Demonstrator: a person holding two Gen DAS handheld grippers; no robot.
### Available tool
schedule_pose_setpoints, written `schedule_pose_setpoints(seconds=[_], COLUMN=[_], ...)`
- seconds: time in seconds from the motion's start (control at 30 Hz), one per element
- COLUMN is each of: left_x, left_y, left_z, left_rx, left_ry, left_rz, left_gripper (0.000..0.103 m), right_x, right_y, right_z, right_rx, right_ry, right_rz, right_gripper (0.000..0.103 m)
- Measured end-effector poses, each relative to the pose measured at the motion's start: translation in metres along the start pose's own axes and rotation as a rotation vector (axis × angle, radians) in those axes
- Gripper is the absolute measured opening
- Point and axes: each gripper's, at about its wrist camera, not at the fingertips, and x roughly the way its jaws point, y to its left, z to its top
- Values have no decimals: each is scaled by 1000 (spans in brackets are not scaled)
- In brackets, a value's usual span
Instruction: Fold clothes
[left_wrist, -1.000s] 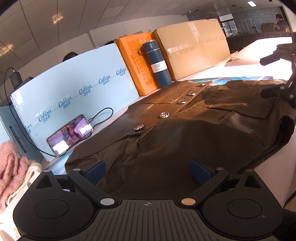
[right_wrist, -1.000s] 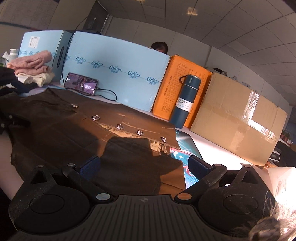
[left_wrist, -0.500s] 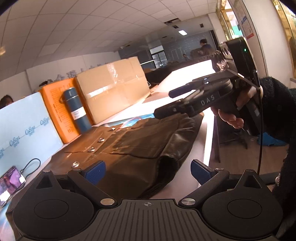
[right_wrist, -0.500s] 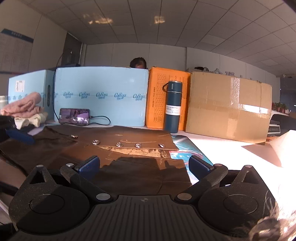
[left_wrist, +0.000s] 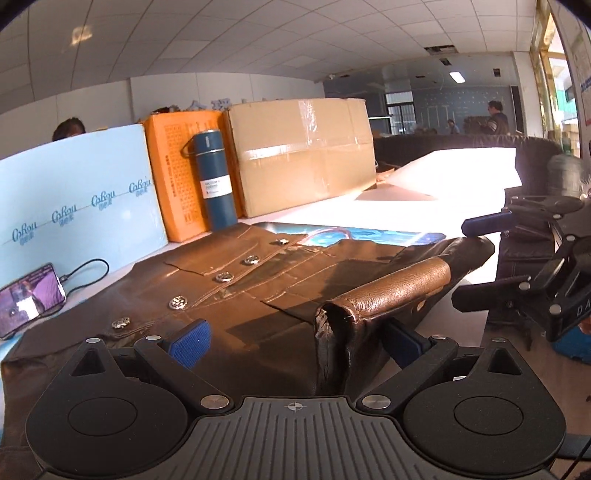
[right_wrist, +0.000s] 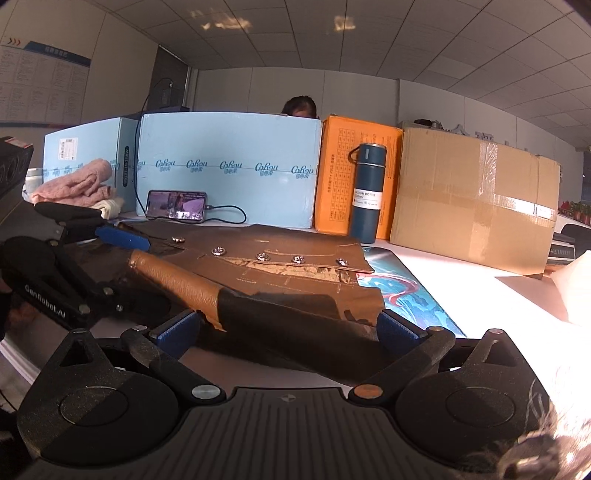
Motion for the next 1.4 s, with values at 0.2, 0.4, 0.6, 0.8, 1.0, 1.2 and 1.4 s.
schedule_pose_setpoints(seconds=[0.2, 0.4, 0.6, 0.8, 1.0, 1.2, 1.4], left_x=[3, 3, -1, -10, -34, -59, -86], left_y=[3, 2, -19, -9, 20, 58, 65], left_z=[2, 3, -10, -13, -22, -38, -48], left_rx=[-27, -49, 123, 192, 236, 226, 173], left_ry=[7, 0, 42, 55, 85, 201, 248], left_rz=[7, -29, -1, 133, 285, 405, 302], left_gripper=[100, 100, 100, 100, 100, 46, 5], right_x=[0, 15, 32, 35, 31, 27, 12], right_y=[5, 27, 35, 33, 29, 24, 17], right_z=[-8, -4, -7, -1, 6, 16, 25], right_rx=[-110, -327, -418, -407, -396, -371, -331], right_ry=[70, 58, 68, 22, -20, -72, -112], right_rz=[-66, -165, -147, -127, -93, -85, -50], right_gripper=[103, 103, 103, 91, 25, 14, 7])
